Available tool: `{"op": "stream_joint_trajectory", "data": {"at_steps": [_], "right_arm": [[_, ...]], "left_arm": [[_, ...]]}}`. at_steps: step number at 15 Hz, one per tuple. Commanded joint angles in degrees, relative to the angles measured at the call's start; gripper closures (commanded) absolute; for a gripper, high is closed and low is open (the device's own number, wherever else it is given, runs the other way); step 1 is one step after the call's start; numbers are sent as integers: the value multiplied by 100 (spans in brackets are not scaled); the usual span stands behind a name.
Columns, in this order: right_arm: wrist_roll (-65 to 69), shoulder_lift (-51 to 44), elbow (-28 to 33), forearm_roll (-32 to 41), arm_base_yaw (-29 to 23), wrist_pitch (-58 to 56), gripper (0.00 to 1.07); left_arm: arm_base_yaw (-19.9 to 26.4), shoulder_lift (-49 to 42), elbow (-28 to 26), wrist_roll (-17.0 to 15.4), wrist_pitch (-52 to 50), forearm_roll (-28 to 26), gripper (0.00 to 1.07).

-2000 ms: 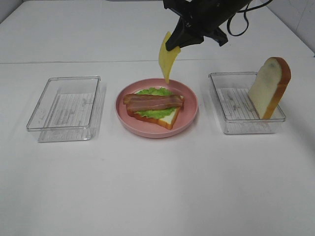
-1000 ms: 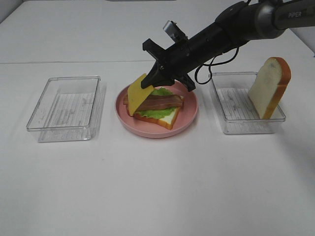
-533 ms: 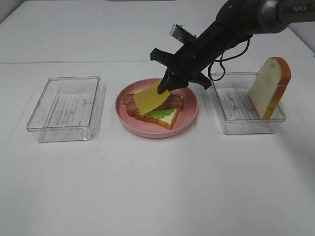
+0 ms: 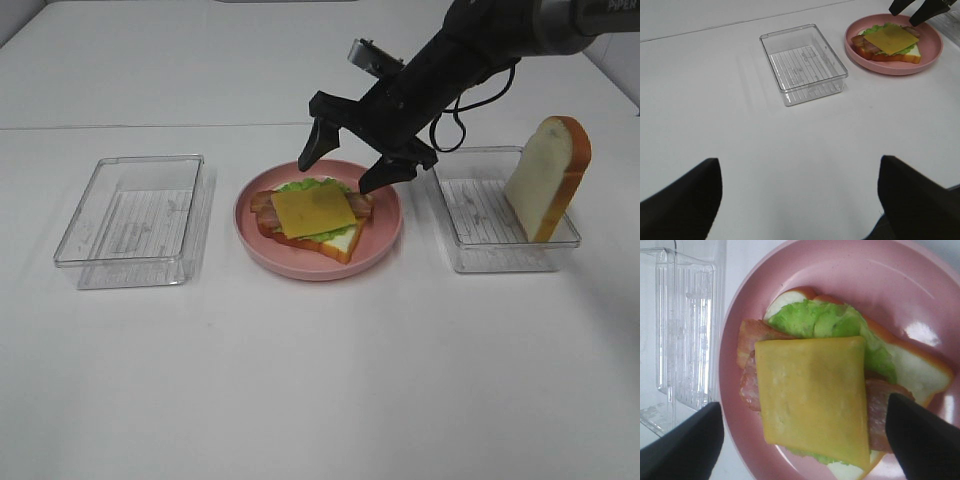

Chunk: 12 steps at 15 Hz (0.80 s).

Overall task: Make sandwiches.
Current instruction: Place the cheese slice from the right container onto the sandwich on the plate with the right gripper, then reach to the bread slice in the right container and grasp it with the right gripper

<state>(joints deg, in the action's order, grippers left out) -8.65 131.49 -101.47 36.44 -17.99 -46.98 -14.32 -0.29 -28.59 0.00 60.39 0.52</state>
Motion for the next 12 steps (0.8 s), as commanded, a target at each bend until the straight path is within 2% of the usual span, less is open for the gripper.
{"op": "stream_joint_trajectory", "data": {"at_steps": [1, 2, 8, 9, 12], "right_arm": [[-11, -401, -46, -487, -11, -17, 22], [63, -716, -46, -1049, -11, -138, 22], [940, -1301, -504, -2853, 212, -1060, 22], [1008, -1398, -550, -3094, 309, -1186, 22], [1089, -1593, -550, -3226, 688, -1404, 22]], "left_arm": [[-6, -57, 11, -46, -57, 17, 26], [-6, -57, 11, -46, -57, 17, 26], [-6, -57, 11, -46, -57, 17, 26], [-6, -57, 11, -46, -57, 17, 26], [-6, -57, 11, -46, -57, 17, 26]]}}
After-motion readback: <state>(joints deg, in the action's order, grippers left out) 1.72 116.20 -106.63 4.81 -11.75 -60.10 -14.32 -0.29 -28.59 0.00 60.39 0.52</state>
